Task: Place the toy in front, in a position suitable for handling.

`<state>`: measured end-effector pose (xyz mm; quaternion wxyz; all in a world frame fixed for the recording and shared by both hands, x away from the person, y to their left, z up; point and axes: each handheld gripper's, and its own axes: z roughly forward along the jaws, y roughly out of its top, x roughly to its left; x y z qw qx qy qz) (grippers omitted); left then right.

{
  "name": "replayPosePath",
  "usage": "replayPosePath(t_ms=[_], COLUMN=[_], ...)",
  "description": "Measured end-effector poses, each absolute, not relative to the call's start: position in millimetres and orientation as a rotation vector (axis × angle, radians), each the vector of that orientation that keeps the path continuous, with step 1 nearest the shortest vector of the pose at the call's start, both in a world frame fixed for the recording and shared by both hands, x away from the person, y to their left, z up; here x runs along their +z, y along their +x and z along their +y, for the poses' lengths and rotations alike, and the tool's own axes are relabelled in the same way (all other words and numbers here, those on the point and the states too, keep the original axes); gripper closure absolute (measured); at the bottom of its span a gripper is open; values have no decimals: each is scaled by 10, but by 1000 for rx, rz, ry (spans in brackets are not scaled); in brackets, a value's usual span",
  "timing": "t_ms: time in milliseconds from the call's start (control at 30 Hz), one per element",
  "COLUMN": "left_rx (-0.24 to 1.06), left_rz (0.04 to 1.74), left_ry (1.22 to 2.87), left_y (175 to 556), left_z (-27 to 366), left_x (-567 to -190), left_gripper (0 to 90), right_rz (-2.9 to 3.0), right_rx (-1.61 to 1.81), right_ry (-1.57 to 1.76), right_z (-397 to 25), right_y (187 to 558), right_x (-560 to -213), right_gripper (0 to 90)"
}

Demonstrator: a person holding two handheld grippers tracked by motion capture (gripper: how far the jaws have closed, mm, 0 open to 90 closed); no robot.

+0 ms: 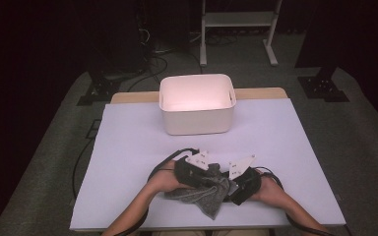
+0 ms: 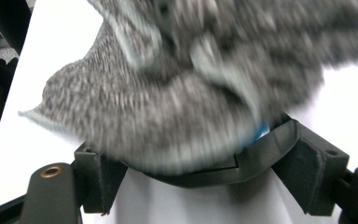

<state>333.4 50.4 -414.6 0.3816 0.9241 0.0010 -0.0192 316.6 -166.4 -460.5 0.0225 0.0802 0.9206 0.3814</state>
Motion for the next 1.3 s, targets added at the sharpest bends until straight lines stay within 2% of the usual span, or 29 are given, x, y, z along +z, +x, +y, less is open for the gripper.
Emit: replayPosePath(t_ms=[333,600,800,1100,1300], left_rx=[-4,-14,-27,-56,-70], left_rz=[110,168,93,-86,-128], left_ry=[2394,2360,2358,2393,2422], left_y=[3160,3078,3040,3108,3163], left_z=[1124,1330,1103,363,106], left_x=[-4206,-4277,-4219,-4136,-4130], left_gripper=[793,786,787,787,788], right_rz=[2845,2842,2839,2835,2835], right_rx=[1184,1187,1191,1194,1200], right_ry=[250,249,253,256,258], right_z=[-1663,-1664,-1666,-1664,-1668], right_y=[3163,3162,3160,3155,3152], right_x=[-4609,-4611,-4614,-4617,-4619], right_gripper=[225,225,225,224,224])
